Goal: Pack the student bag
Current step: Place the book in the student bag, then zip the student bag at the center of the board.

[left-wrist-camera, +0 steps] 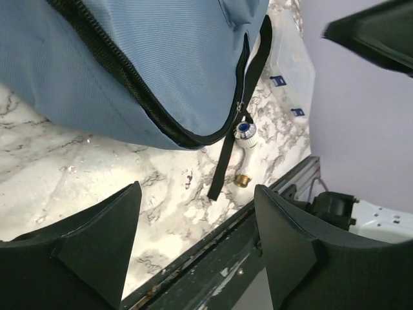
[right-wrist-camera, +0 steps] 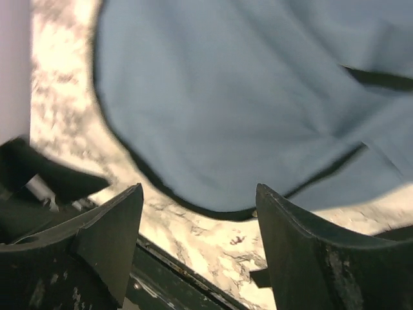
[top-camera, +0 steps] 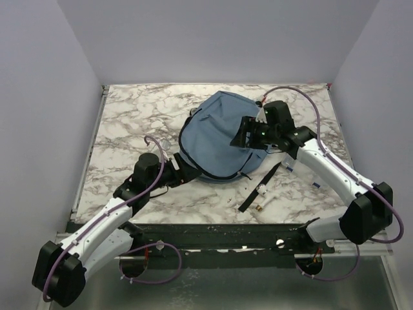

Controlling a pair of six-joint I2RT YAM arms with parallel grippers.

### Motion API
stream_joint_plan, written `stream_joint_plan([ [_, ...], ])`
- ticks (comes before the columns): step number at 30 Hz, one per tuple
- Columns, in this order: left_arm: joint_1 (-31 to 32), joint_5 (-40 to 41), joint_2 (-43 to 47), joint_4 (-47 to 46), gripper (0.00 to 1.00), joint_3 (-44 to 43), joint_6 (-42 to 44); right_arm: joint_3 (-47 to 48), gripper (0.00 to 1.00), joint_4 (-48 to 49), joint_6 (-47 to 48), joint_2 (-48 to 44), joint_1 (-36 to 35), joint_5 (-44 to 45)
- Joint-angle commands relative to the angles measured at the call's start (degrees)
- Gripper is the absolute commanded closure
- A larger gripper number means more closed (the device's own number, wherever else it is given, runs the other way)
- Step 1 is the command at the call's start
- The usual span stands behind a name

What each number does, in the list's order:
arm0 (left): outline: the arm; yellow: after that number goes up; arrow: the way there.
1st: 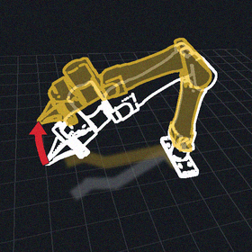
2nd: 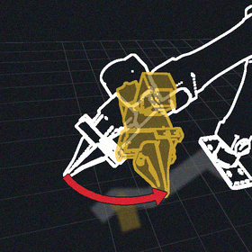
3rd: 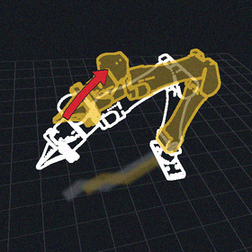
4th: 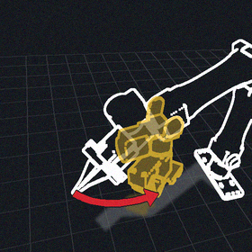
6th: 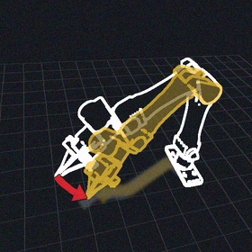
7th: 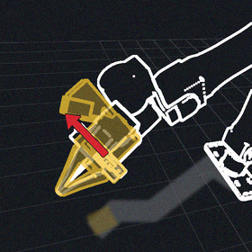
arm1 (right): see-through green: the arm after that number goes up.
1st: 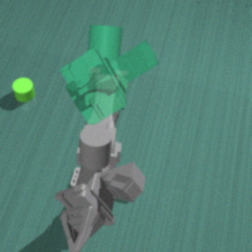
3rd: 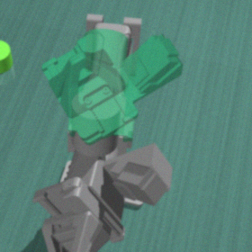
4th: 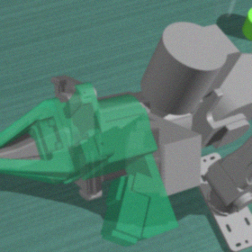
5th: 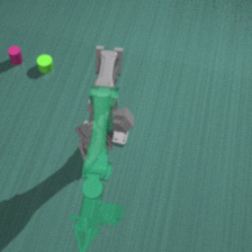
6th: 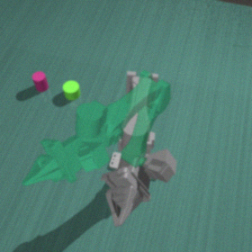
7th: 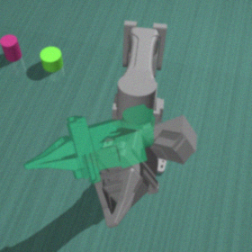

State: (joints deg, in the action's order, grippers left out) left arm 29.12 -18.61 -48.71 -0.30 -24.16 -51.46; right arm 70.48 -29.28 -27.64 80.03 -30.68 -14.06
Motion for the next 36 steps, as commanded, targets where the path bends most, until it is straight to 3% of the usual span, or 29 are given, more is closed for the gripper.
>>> stream_joint_plan([
  [1,1.41,0.0,0.52,4.03,0.27,-4.21,6.92,-10.33,0.28,1.34,-12.53,0.82,8.04,-1.59],
  [5,5.28,-1.52,-2.8,3.95,0.25,-8.4,9.17,-16.73,0.29,5.87,-18.87,1.32,10.99,-4.25],
  [11,12.85,-1.89,-11.32,3.99,0.23,-15.01,12.19,-19.14,0.32,10.38,-23.24,4.45,11.13,-3.19],
  [17,19.31,-1.37,-21.59,4.05,0.29,-22.28,13.03,-21.52,0.39,15.01,-26.78,7.4,11.21,-4.24],
  [21,21.32,-3.35,-29.22,4.95,0.33,-28.1,12.96,-21.9,0.63,15.9,-29.19,8.9,11.2,-5.46],
  [28,26.12,0.38,-38.57,10.35,0.33,-38.43,13.6,-22.58,0.99,14.18,-29.25,6.83,11.17,-4.44],
  [34,26.79,1.74,-40.81,13.26,0.33,-41.81,15.94,-21.69,0.99,11.29,-24.93,4.0,11.18,-2.07],
  [36,26.73,3.71,-40.73,14.88,0.33,-42.64,16.96,-21.04,0.87,9.19,-22.11,3.42,11.22,0.33],
])
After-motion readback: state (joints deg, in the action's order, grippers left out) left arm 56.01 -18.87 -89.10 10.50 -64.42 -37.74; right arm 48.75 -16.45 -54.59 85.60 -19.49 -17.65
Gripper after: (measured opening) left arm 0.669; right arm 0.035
